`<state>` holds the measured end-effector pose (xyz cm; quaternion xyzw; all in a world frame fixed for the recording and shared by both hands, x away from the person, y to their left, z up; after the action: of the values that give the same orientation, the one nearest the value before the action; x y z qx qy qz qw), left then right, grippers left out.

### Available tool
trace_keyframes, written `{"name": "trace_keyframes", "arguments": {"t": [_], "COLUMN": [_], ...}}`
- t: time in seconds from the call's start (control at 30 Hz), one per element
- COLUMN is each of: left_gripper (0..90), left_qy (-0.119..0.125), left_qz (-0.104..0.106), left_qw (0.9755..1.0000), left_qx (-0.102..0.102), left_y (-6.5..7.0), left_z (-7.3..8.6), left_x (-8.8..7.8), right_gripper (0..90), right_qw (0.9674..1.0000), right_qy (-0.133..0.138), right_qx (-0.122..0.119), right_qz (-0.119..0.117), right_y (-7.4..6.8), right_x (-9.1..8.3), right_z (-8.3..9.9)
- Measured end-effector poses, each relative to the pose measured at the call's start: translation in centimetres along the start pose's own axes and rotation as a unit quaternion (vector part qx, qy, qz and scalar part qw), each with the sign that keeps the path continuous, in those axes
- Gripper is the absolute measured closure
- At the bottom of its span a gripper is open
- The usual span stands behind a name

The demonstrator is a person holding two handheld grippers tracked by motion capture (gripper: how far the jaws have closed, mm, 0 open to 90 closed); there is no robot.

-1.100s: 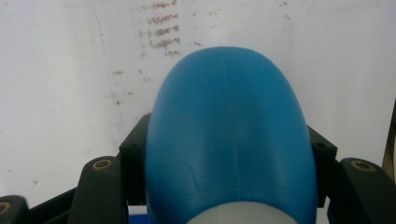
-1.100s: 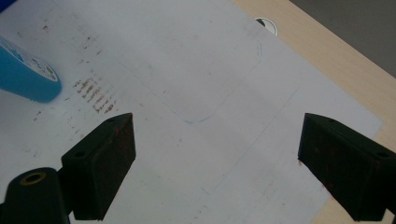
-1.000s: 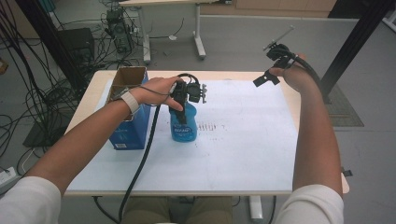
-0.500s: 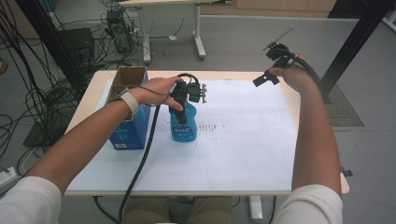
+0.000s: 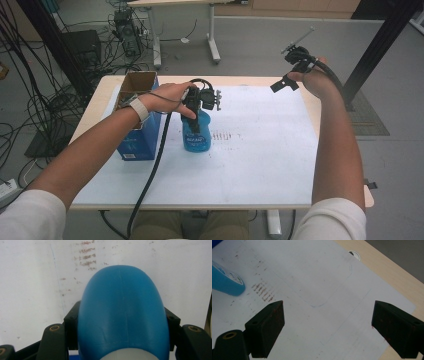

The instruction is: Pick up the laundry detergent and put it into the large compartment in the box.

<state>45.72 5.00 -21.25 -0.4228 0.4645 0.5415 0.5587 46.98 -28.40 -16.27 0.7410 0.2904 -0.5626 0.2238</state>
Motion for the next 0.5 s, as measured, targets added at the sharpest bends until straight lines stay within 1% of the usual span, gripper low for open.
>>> {"name": "trace_keyframes", "arguments": {"t": [0.5], "left_gripper": [38.0], "left_qy": [0.002], "left_qz": [0.0], "left_qw": [1.0], "left_qx": [-0.002], "left_y": [0.0], "left_z": [0.05], "left_x": [0.03], "right_gripper": [11.0], "right_qw": [1.0], "right_qy": [0.0], "right_qx": [-0.002], "right_qz": [0.0], "right_y": [0.06], "right_x": [-0.03], "right_z": [0.1]}}
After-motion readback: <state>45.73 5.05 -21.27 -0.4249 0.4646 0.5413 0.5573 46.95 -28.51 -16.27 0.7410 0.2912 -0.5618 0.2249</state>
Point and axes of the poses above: each handheld gripper's, and its own axes: x roughly forward along the jaws, z roughly out of its underside, y roughly to its right, the point moved 5 cm from there along x, roughly forward along the jaws, and after that the axes turned 15 degrees about -y, right-handed, at the moved point
